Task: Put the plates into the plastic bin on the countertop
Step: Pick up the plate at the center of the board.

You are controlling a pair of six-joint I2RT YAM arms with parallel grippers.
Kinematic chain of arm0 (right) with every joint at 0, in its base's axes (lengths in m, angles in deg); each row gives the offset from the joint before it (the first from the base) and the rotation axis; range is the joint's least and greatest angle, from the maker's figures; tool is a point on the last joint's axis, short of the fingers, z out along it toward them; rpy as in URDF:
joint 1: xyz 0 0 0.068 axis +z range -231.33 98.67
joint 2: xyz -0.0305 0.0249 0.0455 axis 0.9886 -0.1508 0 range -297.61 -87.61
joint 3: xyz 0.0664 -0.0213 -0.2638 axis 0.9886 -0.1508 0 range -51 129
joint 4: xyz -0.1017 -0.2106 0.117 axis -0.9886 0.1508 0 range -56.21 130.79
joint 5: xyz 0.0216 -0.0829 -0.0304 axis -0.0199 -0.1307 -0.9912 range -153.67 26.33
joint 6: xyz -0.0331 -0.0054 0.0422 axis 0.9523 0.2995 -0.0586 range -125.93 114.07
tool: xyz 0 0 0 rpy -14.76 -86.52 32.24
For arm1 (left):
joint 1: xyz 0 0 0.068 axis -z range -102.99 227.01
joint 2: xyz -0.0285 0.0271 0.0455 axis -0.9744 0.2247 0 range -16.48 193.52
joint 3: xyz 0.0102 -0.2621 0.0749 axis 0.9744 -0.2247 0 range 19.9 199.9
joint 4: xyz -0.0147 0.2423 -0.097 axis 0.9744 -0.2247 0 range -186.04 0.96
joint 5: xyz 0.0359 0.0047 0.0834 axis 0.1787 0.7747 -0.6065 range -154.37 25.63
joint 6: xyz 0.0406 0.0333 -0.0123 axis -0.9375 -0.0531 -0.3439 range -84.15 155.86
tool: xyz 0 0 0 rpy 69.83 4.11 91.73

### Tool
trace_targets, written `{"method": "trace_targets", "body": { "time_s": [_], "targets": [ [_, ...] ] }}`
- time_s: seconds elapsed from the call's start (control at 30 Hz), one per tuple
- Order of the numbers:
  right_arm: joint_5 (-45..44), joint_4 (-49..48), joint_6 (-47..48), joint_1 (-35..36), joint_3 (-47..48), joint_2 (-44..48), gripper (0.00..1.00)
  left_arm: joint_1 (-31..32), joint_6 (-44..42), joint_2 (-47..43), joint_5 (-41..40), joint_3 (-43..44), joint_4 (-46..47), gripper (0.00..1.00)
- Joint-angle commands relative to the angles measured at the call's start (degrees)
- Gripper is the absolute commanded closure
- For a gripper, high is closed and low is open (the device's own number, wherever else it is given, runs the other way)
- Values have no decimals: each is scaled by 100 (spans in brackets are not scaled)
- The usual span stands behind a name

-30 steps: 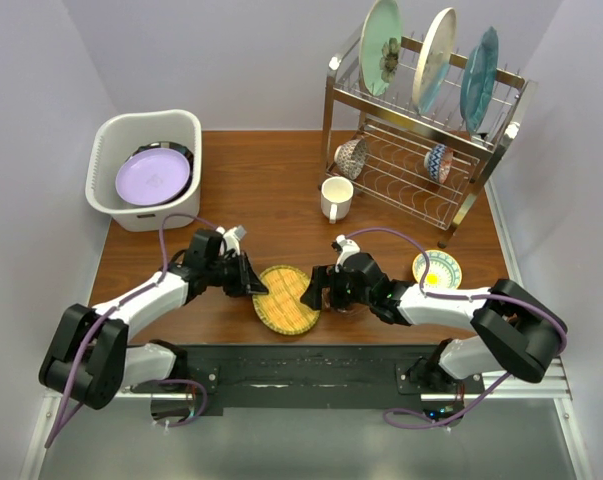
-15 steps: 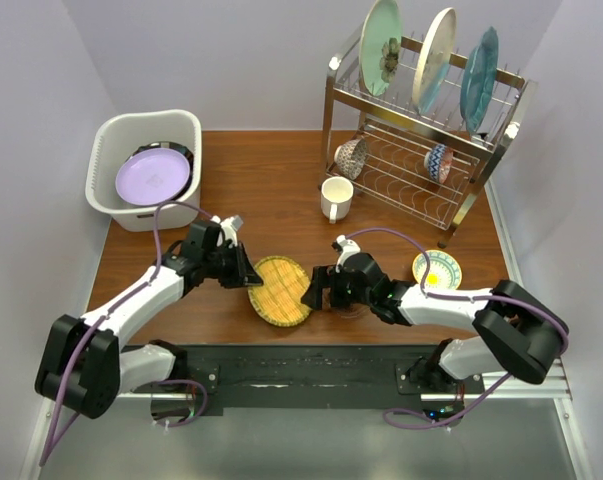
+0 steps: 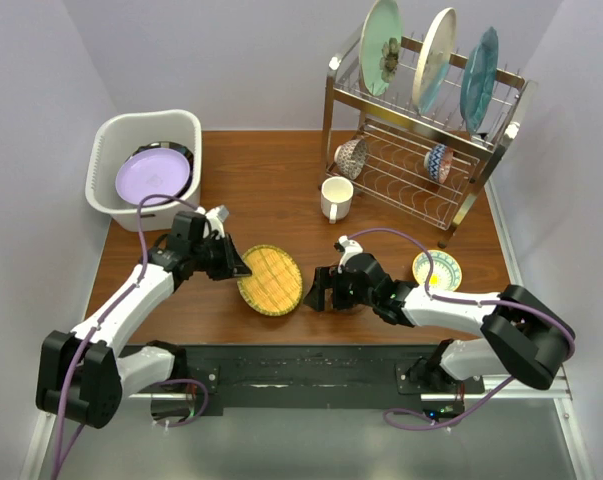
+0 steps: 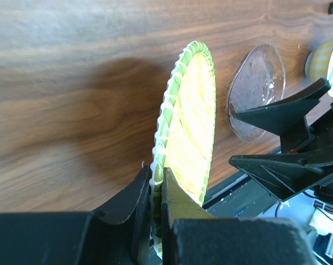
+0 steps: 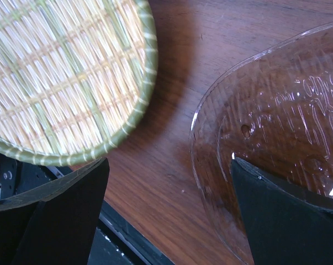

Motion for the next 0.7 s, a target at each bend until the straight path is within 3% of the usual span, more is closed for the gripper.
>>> {"method": "trace_targets", "body": {
  "time_s": [0.0,0.67],
  "targets": [
    [-155,69,84,36,20,143,5,-278,-297,-255,182,498,-139,100],
    [-146,69,110,36,11,73,5,-858,-772,211,190,1403,-447,100]
  ]
}}
